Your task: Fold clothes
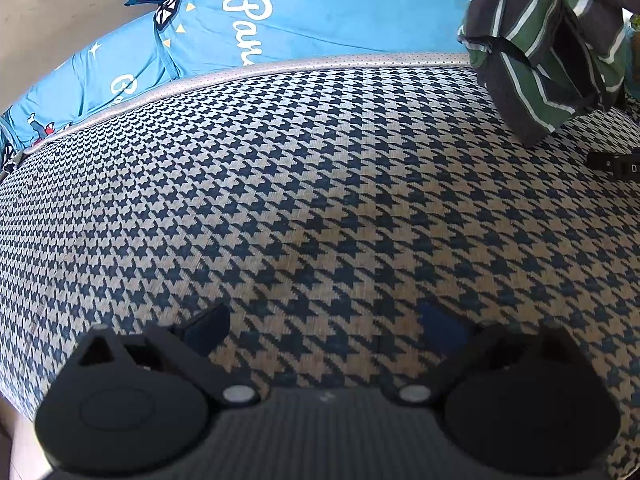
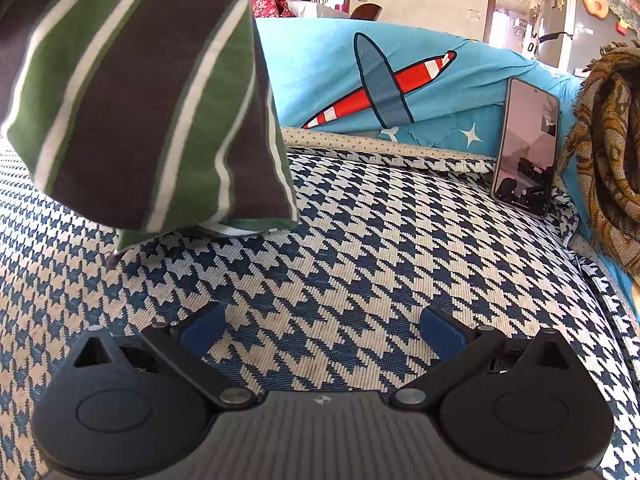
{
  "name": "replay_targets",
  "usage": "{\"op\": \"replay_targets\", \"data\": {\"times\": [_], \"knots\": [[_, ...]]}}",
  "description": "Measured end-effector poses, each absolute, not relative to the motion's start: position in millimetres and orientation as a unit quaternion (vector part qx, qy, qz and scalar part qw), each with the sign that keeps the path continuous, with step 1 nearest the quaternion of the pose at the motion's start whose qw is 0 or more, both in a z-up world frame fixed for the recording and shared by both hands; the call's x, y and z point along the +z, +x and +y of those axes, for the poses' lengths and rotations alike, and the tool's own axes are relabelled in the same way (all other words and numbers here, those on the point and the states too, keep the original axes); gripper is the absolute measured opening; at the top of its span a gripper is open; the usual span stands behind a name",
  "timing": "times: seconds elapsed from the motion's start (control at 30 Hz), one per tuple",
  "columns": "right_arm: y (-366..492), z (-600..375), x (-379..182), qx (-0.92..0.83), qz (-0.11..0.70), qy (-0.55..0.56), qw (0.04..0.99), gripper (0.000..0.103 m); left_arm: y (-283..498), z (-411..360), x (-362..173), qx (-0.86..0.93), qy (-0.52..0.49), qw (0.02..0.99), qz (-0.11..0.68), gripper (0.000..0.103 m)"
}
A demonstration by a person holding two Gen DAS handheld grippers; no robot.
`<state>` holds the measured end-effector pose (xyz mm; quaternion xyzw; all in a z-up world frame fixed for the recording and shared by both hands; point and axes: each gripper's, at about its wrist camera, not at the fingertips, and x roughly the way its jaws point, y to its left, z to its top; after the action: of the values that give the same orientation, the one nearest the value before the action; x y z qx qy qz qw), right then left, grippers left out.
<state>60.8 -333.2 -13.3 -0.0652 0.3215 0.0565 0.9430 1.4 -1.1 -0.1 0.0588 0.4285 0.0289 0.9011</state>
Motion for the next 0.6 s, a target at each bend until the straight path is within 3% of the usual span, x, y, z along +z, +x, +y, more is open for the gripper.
{"op": "replay_targets", "data": {"times": [0.6], "knots": [[60.9, -333.1, -13.3, 0.056, 0.321, -0.065, 0.943, 0.103, 12.9, -36.1, 9.5, 0.008, 0.069, 0.907, 0.416, 0.103]]}}
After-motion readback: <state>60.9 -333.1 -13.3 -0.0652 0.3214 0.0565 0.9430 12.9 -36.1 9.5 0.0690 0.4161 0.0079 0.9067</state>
